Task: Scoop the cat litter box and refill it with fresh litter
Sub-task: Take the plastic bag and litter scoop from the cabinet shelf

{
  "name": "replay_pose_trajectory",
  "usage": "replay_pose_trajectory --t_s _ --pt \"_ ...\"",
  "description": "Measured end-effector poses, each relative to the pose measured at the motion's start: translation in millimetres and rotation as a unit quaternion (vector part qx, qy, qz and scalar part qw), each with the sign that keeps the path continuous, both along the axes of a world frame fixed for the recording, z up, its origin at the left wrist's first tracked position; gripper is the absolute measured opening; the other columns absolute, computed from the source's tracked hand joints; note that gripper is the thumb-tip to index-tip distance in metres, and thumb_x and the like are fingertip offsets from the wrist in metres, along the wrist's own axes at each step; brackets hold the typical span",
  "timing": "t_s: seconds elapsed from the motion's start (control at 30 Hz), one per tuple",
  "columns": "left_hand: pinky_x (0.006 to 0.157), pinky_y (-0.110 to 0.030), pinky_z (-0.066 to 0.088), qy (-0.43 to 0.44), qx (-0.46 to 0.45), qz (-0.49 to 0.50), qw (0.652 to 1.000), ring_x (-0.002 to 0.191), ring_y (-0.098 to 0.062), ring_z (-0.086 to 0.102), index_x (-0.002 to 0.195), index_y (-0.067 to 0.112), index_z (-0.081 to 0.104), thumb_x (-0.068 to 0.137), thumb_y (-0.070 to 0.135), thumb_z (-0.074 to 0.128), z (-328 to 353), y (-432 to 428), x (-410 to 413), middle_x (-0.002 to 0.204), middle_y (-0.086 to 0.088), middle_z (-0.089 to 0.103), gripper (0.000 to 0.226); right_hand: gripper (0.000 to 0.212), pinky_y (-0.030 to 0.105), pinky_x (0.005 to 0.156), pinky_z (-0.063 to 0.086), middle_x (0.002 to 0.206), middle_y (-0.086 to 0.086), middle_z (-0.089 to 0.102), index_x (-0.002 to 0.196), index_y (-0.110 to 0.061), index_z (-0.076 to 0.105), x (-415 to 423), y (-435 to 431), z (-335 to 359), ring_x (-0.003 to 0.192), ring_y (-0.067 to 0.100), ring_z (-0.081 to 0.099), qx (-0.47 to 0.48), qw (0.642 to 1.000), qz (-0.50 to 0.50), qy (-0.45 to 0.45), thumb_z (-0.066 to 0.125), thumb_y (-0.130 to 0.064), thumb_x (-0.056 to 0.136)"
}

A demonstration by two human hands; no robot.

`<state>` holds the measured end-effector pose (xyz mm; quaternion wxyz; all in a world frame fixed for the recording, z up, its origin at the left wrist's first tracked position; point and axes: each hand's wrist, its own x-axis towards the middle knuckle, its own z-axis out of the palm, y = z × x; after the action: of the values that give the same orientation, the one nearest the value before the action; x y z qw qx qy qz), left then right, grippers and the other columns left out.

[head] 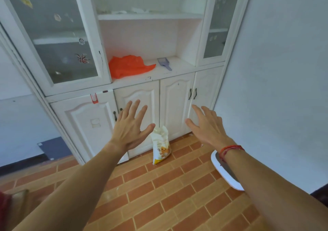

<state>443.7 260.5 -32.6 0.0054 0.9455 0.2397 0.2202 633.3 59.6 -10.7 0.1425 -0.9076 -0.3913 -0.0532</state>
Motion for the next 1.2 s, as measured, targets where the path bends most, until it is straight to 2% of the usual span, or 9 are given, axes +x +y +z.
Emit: replay_pose_trajectory --t_s 0.3,0.63,0.97,1.2 --pt "0.115 -0.054 0.028 0.005 -0.009 0.020 1.000 0.148 -0.035 0.019 0.149 0.020 0.036 0.088 0.070 0.030 -14.5 71.8 71.9 0.160 -0.011 0.026 0.079 0.065 0.047 0.108 0.027 0.153 0.009 0.029 0.150 -0.031 0.021 77.6 79.6 -12.3 0.136 0.029 0.030 -0.001 1.000 0.023 0.000 0.032 -0.062 0.093" --pt "0.113 -0.054 0.029 -0.006 -0.012 0.024 1.000 0.146 -0.038 0.024 0.147 0.017 0.041 0.088 0.067 0.034 -23.0 210.4 181.5 0.158 -0.014 0.031 0.078 0.066 0.048 0.108 0.029 0.152 0.011 0.030 0.149 -0.030 0.024 197.8 225.0 -19.1 0.135 0.031 0.032 -0.019 0.999 0.025 -0.008 0.033 -0.063 0.092" --pt "0.114 -0.054 0.028 0.011 -0.015 0.028 0.999 0.147 -0.037 0.022 0.149 0.017 0.039 0.088 0.068 0.032 -16.1 308.1 283.3 0.159 -0.013 0.029 0.080 0.065 0.048 0.105 0.031 0.150 0.011 0.035 0.148 -0.028 0.028 297.2 324.2 -16.4 0.133 0.032 0.036 0.004 0.999 0.026 -0.017 0.038 -0.060 0.092" --pt "0.115 -0.055 0.026 0.017 -0.014 0.068 0.997 0.149 -0.035 0.017 0.150 0.019 0.035 0.086 0.070 0.031 -23.7 366.6 349.2 0.161 -0.011 0.024 0.082 0.063 0.047 0.101 0.034 0.145 0.012 0.039 0.146 -0.026 0.028 378.9 397.3 -21.7 0.127 0.033 0.039 0.010 0.998 0.066 -0.014 0.038 -0.058 0.093"
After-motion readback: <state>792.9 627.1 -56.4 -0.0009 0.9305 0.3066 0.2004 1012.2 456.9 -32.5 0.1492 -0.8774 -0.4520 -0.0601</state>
